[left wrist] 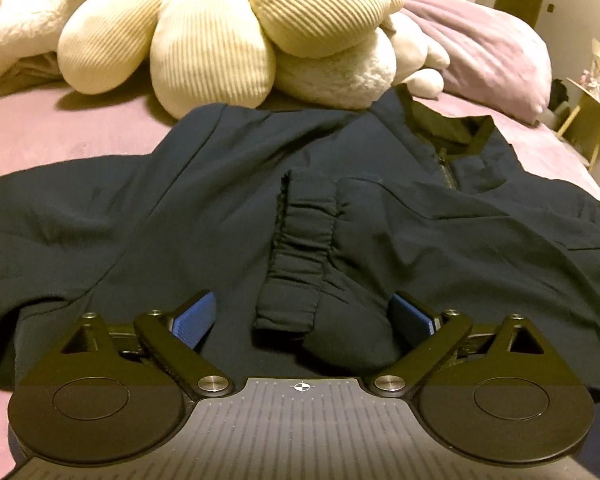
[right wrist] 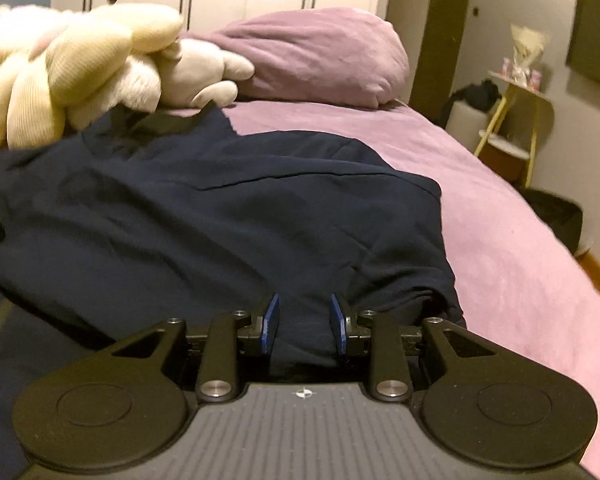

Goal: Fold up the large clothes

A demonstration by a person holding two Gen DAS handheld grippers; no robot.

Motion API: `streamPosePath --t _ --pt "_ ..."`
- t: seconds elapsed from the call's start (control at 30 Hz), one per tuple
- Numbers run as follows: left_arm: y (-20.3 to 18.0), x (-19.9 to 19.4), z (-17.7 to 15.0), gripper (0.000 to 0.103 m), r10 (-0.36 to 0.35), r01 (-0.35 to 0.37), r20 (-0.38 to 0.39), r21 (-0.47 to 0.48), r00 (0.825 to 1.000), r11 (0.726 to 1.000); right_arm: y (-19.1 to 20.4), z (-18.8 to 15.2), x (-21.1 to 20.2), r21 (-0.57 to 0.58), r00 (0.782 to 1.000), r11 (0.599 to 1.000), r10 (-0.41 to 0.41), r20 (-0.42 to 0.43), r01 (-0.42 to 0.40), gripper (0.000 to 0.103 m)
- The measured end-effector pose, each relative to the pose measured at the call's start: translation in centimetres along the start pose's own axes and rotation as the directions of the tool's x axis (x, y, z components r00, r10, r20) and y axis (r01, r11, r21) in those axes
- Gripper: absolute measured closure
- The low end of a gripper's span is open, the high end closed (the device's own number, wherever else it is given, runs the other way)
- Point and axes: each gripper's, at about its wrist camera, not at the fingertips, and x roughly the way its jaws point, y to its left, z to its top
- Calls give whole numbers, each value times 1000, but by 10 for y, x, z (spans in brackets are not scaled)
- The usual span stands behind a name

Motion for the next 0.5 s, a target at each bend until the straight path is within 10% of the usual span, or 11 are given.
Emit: streamPosePath --t 0.3,0.5 --pt "10 -7 0 5 -23 23 -4 -16 1000 1000 34 18 -29 -20 996 998 60 68 -59 75" --pt "51 -35 6 6 -138 131 -29 -167 990 977 65 6 4 -66 992 991 117 -39 -119 74"
